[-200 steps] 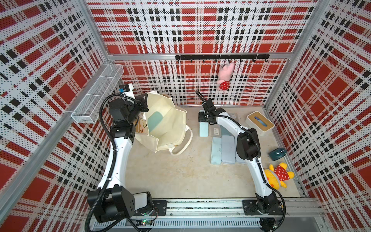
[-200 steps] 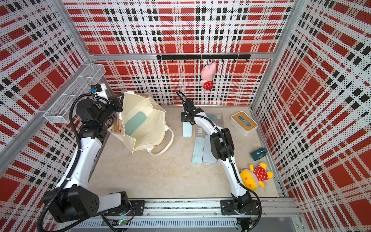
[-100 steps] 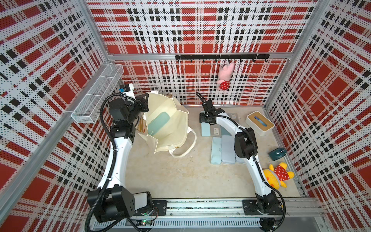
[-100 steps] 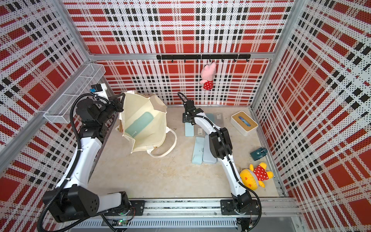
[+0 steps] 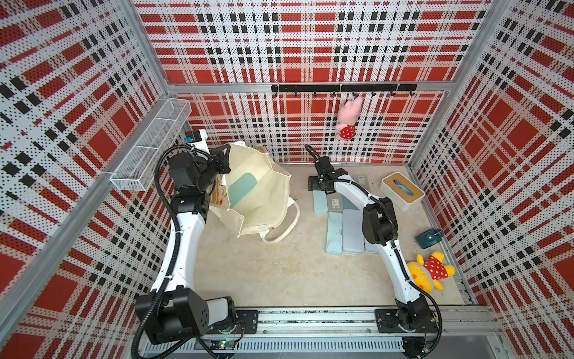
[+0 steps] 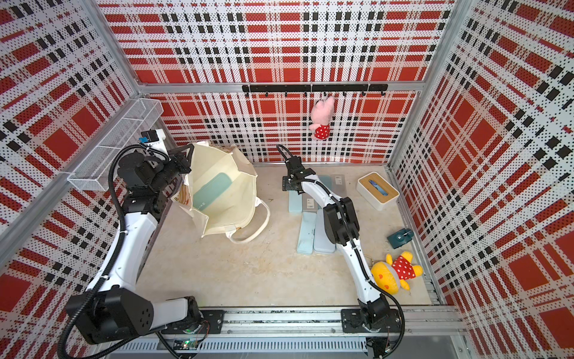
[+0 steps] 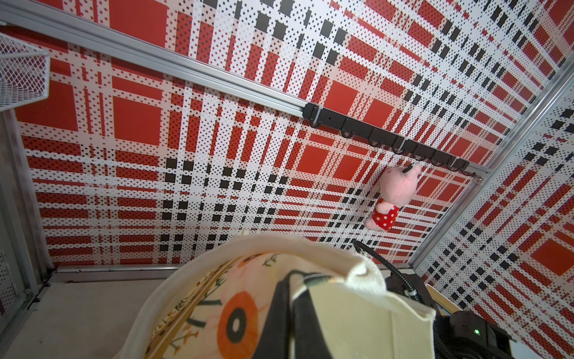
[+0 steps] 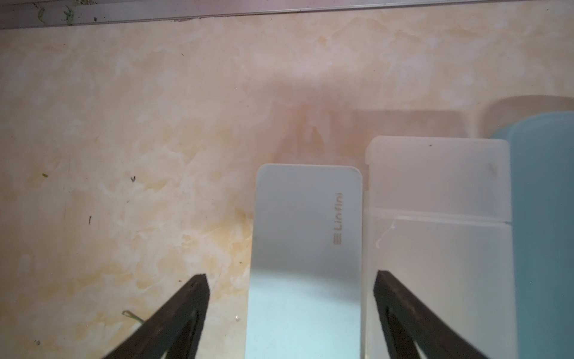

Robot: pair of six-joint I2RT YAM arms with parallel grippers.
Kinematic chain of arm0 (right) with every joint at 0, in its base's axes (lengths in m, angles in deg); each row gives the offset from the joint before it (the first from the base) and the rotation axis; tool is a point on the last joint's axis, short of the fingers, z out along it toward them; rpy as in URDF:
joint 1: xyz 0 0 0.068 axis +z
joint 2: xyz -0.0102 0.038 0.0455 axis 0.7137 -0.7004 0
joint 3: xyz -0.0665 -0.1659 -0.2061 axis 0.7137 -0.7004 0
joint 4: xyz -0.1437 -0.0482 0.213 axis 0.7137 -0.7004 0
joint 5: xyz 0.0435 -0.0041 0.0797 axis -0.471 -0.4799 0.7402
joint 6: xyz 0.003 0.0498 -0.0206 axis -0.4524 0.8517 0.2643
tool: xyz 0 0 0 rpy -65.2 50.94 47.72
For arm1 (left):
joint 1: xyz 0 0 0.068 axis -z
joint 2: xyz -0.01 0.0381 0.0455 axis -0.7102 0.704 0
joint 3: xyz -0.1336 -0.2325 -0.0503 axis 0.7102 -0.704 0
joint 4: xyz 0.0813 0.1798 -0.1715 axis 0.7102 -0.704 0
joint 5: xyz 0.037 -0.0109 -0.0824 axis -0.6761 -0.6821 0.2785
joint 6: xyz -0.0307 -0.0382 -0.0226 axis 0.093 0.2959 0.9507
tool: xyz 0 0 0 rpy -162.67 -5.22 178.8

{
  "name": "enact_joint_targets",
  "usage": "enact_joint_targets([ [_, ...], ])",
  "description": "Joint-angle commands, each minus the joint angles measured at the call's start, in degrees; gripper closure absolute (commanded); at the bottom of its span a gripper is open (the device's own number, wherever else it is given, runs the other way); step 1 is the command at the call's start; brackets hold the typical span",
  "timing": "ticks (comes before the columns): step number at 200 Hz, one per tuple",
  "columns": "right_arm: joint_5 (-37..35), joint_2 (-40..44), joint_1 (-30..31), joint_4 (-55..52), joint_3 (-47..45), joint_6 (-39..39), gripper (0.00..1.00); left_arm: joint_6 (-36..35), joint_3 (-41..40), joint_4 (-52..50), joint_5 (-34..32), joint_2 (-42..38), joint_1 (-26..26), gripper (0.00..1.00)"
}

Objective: Take out the pencil case from the canvas bag
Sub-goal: Place the pencil case at the center of the board.

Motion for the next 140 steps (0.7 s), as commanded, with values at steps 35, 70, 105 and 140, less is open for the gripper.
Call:
enact_joint_targets([
  [35, -0.2, 13.6, -0.2, 8.8, -10.3, 0.5, 0.15, 2.5, -0.5, 11.5, 6.0, -1.1, -0.4, 1.00],
  [70, 4.5, 31.5, 0.5, 28.5, -31.0, 2.0, 0.22, 2.7, -1.0, 14.3, 8.9, -0.2, 0.5, 1.00],
  [105, 7.8, 45.1, 2.2, 43.3, -45.4, 4.7, 0.30, -2.2, -0.8, 14.2, 8.2, 0.6, 4.2, 1.00],
  [140, 7.6, 55.6, 6.0, 56.6, -55.3, 4.5, 0.39, -6.9, 0.7, 14.0, 10.9, 2.3, 8.0, 1.00],
])
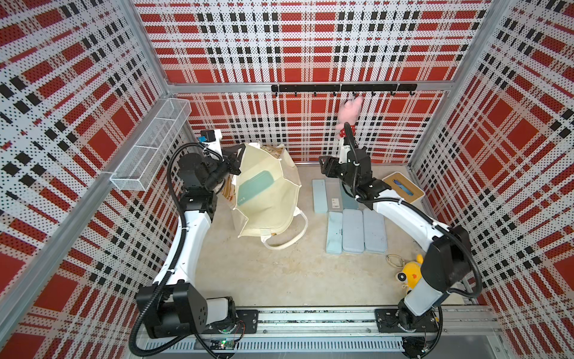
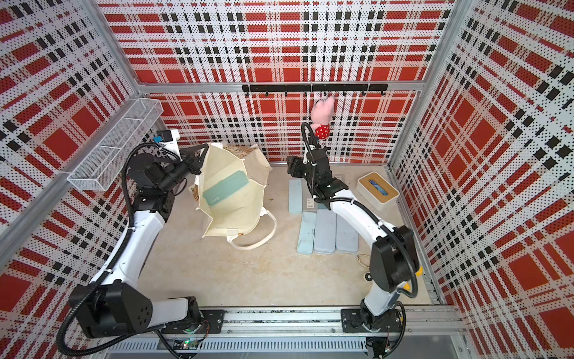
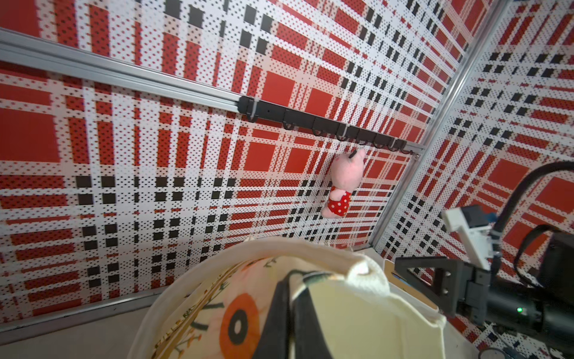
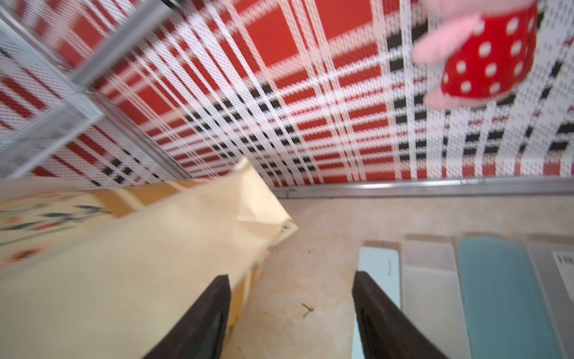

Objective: Take out the pencil case from the canvas bag
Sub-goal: Place the pencil case at the center of the board.

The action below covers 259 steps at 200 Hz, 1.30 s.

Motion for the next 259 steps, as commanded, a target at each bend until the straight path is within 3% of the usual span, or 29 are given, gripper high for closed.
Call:
enact_joint_targets([
  [1, 1.1, 4.5, 2.7, 13.1, -5.4, 0.3, 0.39, -4.2, 2.6, 6.6, 3.8, 0.5, 2.0, 1.00],
  [49, -2.6, 12.3, 12.6, 14.2, -6.9, -8.0, 0.43, -4.0, 4.1, 11.5, 12.8, 3.1, 3.0, 1.00],
  [86, -10.2, 12.0, 23.1, 9.4, -5.1, -17.1, 0.48, -3.0, 5.6, 12.6, 12.4, 4.8, 3.8, 1.00],
  [115, -12.9, 8.3, 26.9, 6.4, -3.2, -19.1, 0.51, -2.4, 6.4, 12.7, 10.2, 5.4, 4.8, 1.00],
  [200, -15.7, -6.4, 29.5, -5.3, 6.5, -20.9, 0.55, -1.3, 6.7, 11.7, 6.8, 4.8, 5.2, 1.00],
  [259, -18.6, -20.5, 27.9, -13.2, 19.8, -17.4, 0.56, -0.5, 7.2, 10.9, 5.7, 3.8, 5.7, 1.00],
])
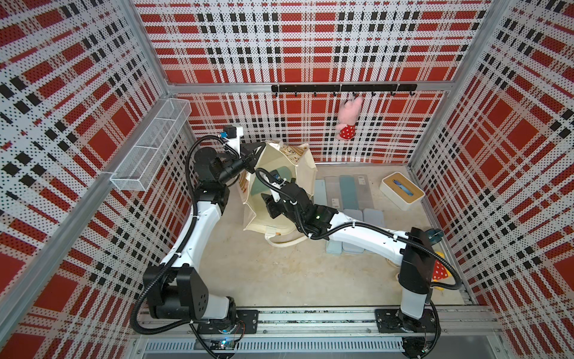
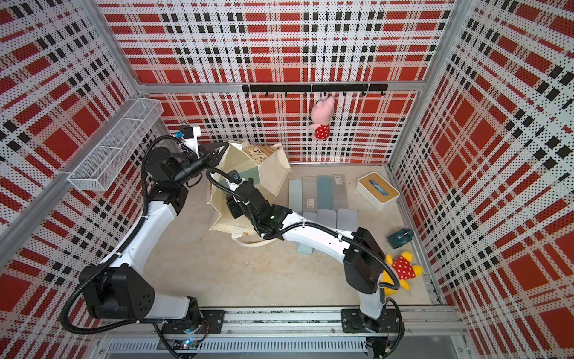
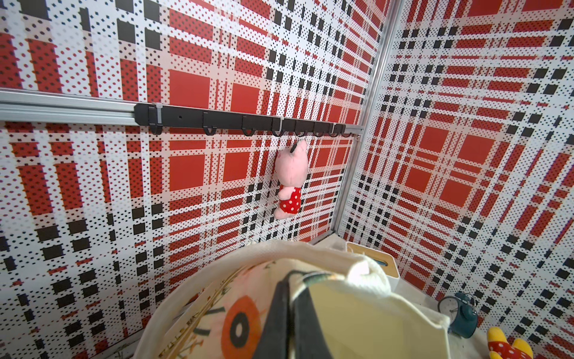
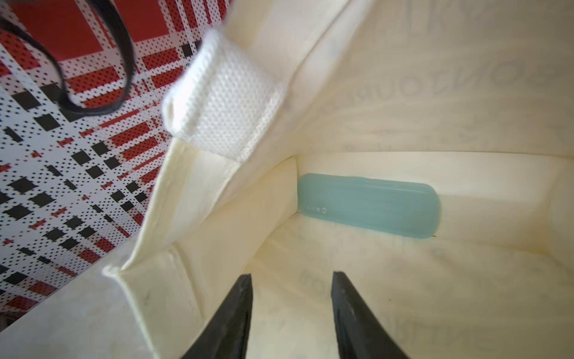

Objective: Take out the pencil case from the canvas bag
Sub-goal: Place the pencil case at the center of the board, then pick up the pencil case from the canvas bag.

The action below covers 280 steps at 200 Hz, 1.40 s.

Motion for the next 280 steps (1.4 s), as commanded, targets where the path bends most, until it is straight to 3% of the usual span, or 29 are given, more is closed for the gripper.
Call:
enact_joint_targets([
  [1, -1.5, -4.1, -1.1, -4.2, 3.8, 1.9, 0.56, 0.8, 3.6, 4.2, -0.9, -2.1, 0.7, 1.00],
  [55, 2.6, -10.1, -5.2, -4.6, 6.0, 9.4, 0.55, 1.4, 3.7, 3.8, -1.5, -3.6, 1.0, 1.00],
  [90, 3.7, -15.0, -7.7, -11.9, 13.5, 16.0, 0.46, 1.5, 4.5, 2.7, -2.5, -4.2, 1.7, 1.00],
  [127, 6.2, -18.3, -10.9, -12.9, 17.5, 27.2, 0.23, 1.5, 5.2, 2.5, -2.5, -5.0, 3.0, 1.00],
  [171, 12.4, -18.5, -15.5, -2.7, 13.1, 44.0, 0.00, 1.3, 5.1, 2.4, -1.7, -5.7, 4.0, 1.00],
  [209, 18.7, -18.5, -18.3, 10.7, 7.0, 55.9, 0.00, 1.2, 4.6, 2.4, -1.4, -6.4, 4.5, 1.00],
  [280, 16.5, -18.1, -19.1, 17.5, 2.7, 64.7, 0.00, 0.5, 4.6, 2.7, 2.7, -6.6, 4.9, 1.00],
])
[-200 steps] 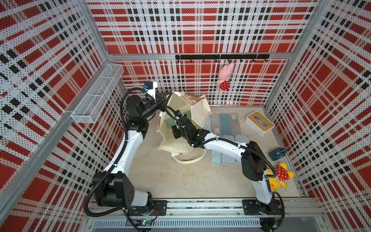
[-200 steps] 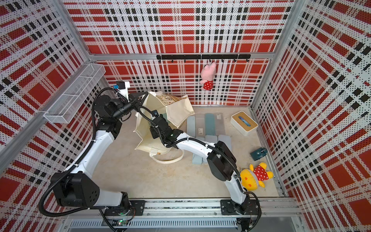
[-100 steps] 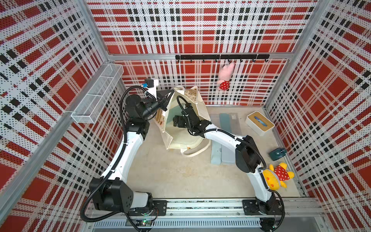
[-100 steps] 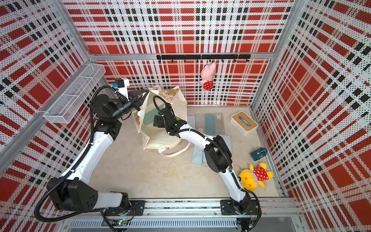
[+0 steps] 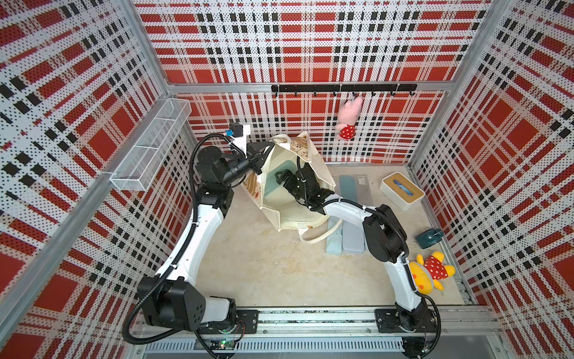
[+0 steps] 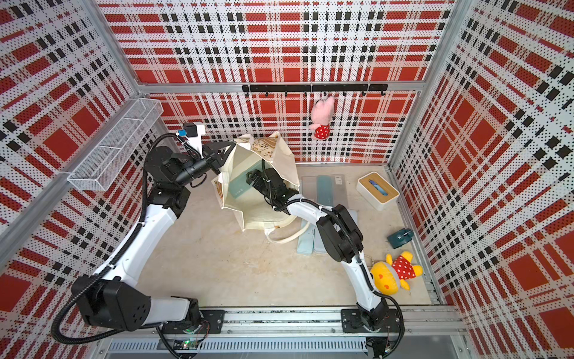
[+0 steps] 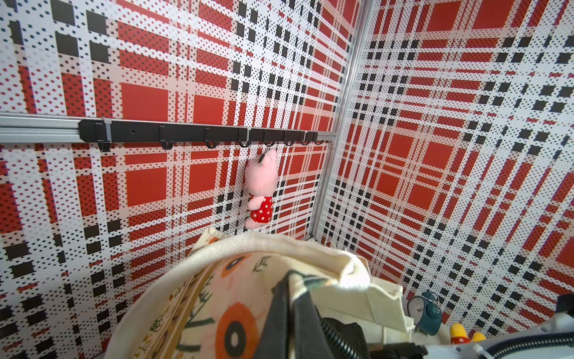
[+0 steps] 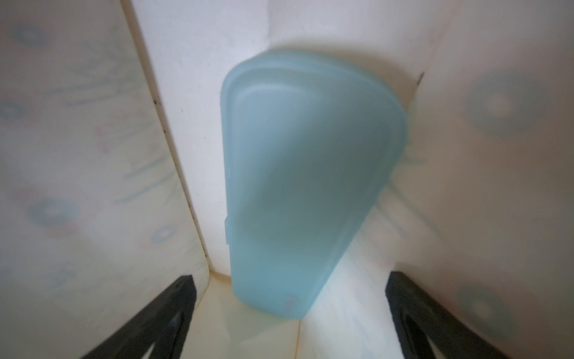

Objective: Take out the pencil case from the canvas bag
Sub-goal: Pick up the pencil case from the canvas bag.

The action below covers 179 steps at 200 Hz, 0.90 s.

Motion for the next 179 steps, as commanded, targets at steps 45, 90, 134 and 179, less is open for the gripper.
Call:
enact_joint_targets([
  [45, -1.0, 0.2, -1.5, 9.8, -4.3, 9.2, 0.00, 1.1, 3.2, 9.7, 10.2, -2.7, 1.7, 1.00],
  [90, -1.5, 1.1, -2.0, 13.6, -5.9, 9.8, 0.00, 1.4, 4.5, 9.7, 12.1, -2.5, 2.2, 1.00],
  [134, -1.6, 1.5, -2.6, 20.0, -8.4, 12.4, 0.00, 1.8, 5.8, 9.7, 13.5, -1.7, 3.3, 1.00],
  [179, -3.2, 1.4, -2.8, 18.6, -7.0, 12.7, 0.00, 2.0, 6.9, 9.7, 14.8, -1.0, 4.8, 1.00],
])
